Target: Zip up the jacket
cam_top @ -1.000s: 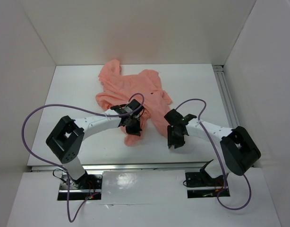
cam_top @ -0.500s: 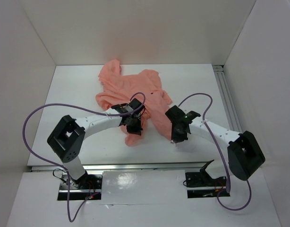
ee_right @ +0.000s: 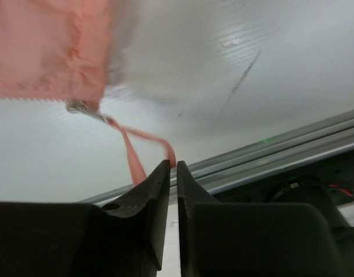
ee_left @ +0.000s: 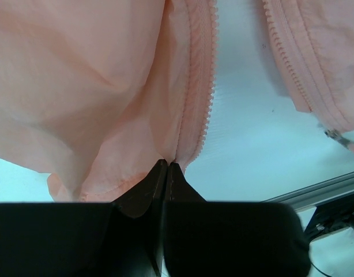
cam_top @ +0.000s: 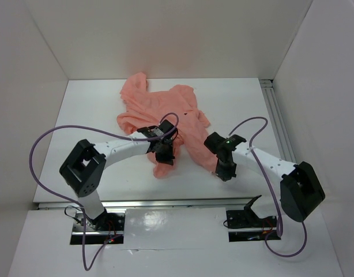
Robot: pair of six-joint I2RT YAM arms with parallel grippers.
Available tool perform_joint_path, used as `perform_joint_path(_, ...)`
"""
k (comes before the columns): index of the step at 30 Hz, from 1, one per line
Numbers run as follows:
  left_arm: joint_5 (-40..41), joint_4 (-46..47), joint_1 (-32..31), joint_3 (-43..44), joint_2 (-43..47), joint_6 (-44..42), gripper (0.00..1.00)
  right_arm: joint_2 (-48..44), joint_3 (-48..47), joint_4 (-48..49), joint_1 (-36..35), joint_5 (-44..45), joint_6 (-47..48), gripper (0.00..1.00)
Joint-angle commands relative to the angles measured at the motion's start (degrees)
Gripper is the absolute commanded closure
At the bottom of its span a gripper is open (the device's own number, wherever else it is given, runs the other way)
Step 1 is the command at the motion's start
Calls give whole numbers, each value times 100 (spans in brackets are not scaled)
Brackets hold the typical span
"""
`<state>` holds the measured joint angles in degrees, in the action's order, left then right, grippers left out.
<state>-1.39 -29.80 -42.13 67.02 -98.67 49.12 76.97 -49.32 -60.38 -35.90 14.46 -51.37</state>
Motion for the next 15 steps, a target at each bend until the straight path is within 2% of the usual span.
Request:
perform_joint_path(1, -116, 9, 29, 188, -135, -210, 100, -147, 1, -545, -84, 136, -312, 81)
perform_joint_path(2, -116, 9, 82, 188, -135, -210, 100, -147, -60, -432, -84, 136, -233, 77)
perform_joint_path(9, -117, -51, 135, 188, -73, -316, 100, 590, -938, -2, -84, 488, 696, 76)
perform_joint_path(15, -11, -52, 249, 65, 120, -263, 100, 986, -1088, 1088, -84, -267, 2305, 72)
